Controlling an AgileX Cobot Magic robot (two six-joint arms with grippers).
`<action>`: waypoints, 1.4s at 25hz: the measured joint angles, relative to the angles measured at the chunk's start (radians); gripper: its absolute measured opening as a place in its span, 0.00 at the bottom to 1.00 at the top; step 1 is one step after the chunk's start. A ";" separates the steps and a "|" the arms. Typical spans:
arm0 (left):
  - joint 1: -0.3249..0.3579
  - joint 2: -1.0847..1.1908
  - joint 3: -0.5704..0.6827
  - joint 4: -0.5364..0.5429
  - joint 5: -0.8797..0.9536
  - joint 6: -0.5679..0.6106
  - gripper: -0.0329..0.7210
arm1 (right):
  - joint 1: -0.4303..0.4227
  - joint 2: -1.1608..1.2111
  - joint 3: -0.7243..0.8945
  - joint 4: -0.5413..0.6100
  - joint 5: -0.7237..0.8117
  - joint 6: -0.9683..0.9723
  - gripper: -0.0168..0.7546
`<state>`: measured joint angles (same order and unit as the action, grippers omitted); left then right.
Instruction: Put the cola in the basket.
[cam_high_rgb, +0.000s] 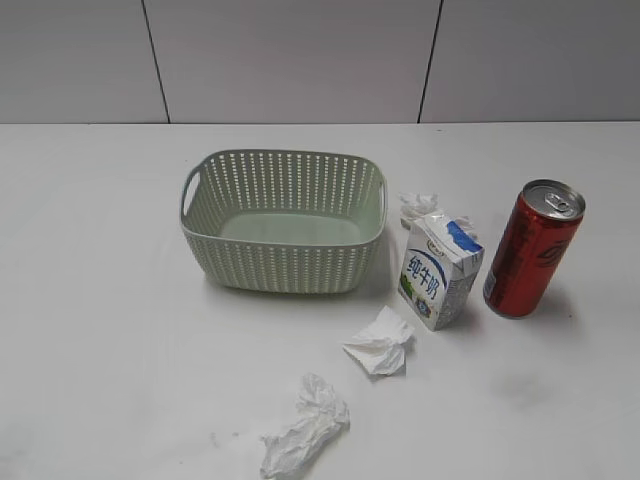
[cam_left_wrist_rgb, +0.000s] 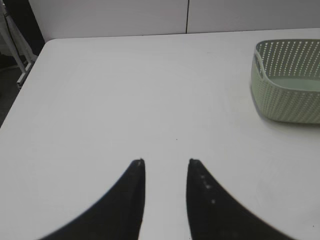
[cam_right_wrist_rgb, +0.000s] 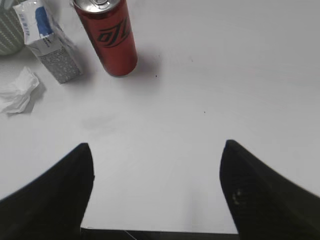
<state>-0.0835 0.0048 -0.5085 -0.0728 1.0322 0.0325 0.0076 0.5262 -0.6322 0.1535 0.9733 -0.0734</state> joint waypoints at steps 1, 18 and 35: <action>0.000 0.000 0.000 0.000 0.000 0.000 0.35 | 0.000 0.044 -0.016 0.000 -0.009 0.000 0.79; 0.000 0.000 0.000 0.000 0.000 0.000 0.35 | 0.084 0.771 -0.331 0.105 -0.143 -0.172 0.79; 0.000 0.000 0.000 0.000 0.000 0.000 0.35 | 0.198 1.108 -0.459 0.059 -0.222 -0.012 0.79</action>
<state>-0.0835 0.0048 -0.5085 -0.0728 1.0322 0.0325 0.2060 1.6344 -1.0908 0.2122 0.7513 -0.0855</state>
